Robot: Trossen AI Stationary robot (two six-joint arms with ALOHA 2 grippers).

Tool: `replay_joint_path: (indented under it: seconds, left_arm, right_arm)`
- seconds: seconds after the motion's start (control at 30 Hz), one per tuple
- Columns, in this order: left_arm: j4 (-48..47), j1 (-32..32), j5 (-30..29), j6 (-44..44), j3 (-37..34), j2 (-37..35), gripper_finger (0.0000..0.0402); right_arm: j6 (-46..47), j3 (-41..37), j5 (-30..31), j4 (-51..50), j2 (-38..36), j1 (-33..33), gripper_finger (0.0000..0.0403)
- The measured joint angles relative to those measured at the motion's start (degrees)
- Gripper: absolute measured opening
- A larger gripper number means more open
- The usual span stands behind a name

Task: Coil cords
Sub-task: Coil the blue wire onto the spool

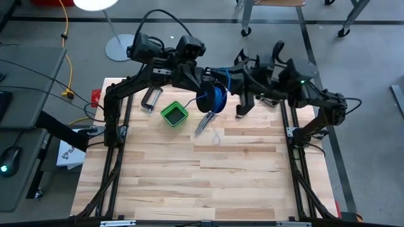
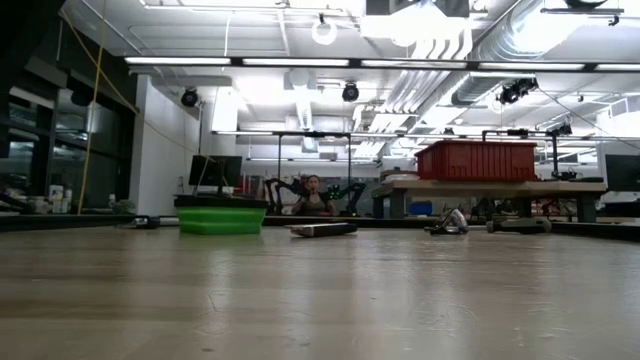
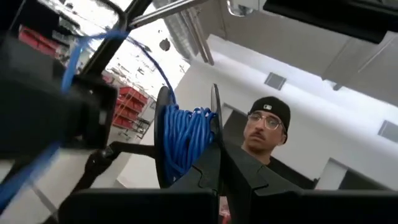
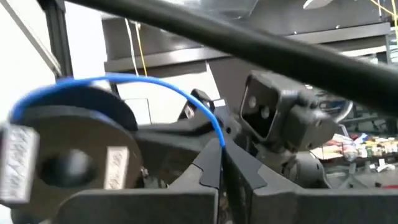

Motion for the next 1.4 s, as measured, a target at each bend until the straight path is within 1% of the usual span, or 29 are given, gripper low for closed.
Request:
replay_joint_path:
  seconds: [0.13, 0.23, 0.33, 0.47, 0.67, 0.73, 0.83, 0.97, 1.1, 1.23, 1.37, 1.4]
  left_arm:
    - [-0.06, 0.38, 4.01, -4.54, 0.0, 0.0, 0.0001]
    - [0.49, 0.32, 5.47, -5.13, 0.0, 0.0, 0.0001]
    - [4.07, 0.2, 5.52, -4.36, -0.04, 0.0, 0.0001]
    - [6.55, 0.21, 4.11, -1.31, -0.04, -0.09, 0.0001]
    - [7.53, 0.25, 2.95, 0.13, -0.07, -0.58, 0.0001]
    - [7.9, 0.27, 2.99, 0.5, -0.07, -0.76, 0.0001]
    - [10.54, 0.27, 0.48, 3.29, -0.09, -1.06, 0.0001]
    - [12.01, 0.45, -2.87, 7.57, 0.01, -1.97, 0.0001]
    - [12.53, 0.49, -4.68, 7.89, 0.01, -2.12, 0.0001]
    - [12.87, 0.47, -6.45, 7.99, -0.02, -2.14, 0.0001]
    - [13.24, 0.44, -11.62, 12.06, -0.02, -2.19, 0.0001]
    - [13.23, 0.58, -12.1, 12.99, -0.02, -2.19, 0.0001]
  right_arm:
    - [2.99, 0.15, -0.44, -0.87, -0.31, -1.05, 0.0]
    - [4.93, 0.13, -1.39, -2.2, 0.15, -1.37, 0.0]
    - [5.24, 0.13, 0.66, -4.25, 0.5, -1.53, 0.0]
    - [5.25, 0.13, -2.51, -2.74, 2.0, -1.74, 0.0]
    - [5.17, 0.11, -3.11, -0.22, 2.9, -2.45, 0.0]
    - [6.85, 0.11, -4.7, -0.23, 3.0, -2.87, 0.0]
    - [8.86, 0.11, -9.29, 1.81, 3.9, -3.23, 0.0]
    - [8.64, 0.11, -7.61, 5.94, 5.62, -3.24, 0.0]
    - [7.72, 0.11, -7.76, 11.32, 7.14, -3.56, 0.0]
    - [8.14, 0.09, -8.03, 13.36, 7.48, -3.96, 0.0]
    - [10.52, 0.15, -9.56, 13.94, 8.77, -4.03, 0.0]
    - [11.17, 0.15, -9.6, 13.83, 9.24, -4.01, 0.0]
